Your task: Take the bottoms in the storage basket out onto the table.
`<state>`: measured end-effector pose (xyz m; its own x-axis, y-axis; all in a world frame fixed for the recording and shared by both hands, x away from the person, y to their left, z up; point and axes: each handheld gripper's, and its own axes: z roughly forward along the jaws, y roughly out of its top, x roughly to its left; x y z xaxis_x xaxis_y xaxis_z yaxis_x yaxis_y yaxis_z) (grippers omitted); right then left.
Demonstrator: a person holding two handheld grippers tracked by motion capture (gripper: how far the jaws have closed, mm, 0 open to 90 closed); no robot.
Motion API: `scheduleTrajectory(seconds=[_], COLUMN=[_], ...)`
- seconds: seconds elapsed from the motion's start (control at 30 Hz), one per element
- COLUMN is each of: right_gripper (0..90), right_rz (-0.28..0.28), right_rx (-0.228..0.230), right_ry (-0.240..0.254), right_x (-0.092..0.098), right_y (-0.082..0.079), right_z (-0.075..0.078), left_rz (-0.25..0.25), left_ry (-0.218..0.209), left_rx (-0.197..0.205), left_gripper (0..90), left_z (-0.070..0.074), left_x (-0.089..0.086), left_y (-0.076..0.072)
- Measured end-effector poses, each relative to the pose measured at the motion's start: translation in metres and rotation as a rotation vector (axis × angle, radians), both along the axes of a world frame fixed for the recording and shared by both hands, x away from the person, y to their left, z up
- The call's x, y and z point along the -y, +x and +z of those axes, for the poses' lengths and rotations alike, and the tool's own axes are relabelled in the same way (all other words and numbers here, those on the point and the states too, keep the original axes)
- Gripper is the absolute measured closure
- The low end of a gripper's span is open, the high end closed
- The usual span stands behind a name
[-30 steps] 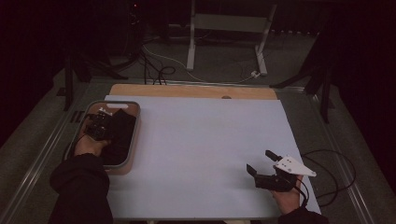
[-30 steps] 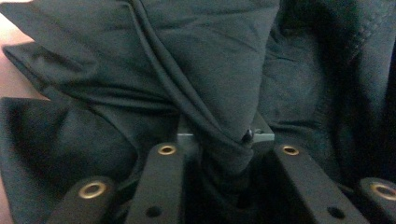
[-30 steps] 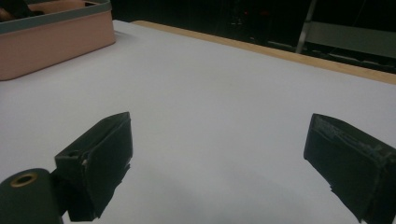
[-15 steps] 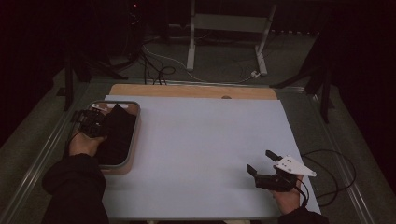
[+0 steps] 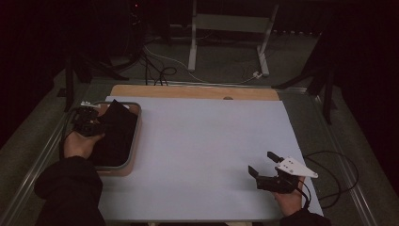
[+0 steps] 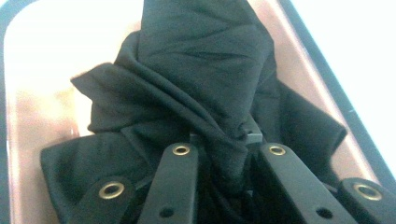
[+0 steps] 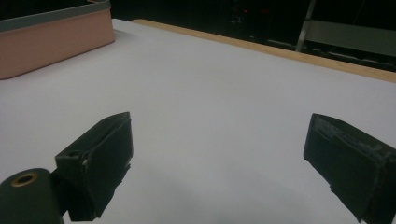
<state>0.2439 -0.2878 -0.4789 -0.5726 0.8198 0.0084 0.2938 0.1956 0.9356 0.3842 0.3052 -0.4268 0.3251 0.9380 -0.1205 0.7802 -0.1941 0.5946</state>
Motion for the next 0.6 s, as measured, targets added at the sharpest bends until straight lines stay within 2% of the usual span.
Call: scheduleTrajectory(seconds=[0.33, 0.5, 0.6], right_gripper=[8.0, 8.0, 8.0], right_rz=[-0.002, -0.003, -0.004], right_rx=[-0.003, -0.001, 0.002], right_ry=[0.002, 0.001, 0.001], right_x=[0.000, 0.000, 0.001], right_y=[0.000, 0.000, 0.000], right_z=[0.000, 0.000, 0.000], left_rz=[-0.014, -0.024, -0.030], left_ry=[-0.041, -0.109, -0.111], left_rx=[0.054, 0.087, 0.098], left_gripper=[82.7, 82.8, 82.8], left_z=[0.014, 0.023, 0.027], left_x=[0.000, 0.001, 0.003], left_y=[-0.006, -0.008, -0.009])
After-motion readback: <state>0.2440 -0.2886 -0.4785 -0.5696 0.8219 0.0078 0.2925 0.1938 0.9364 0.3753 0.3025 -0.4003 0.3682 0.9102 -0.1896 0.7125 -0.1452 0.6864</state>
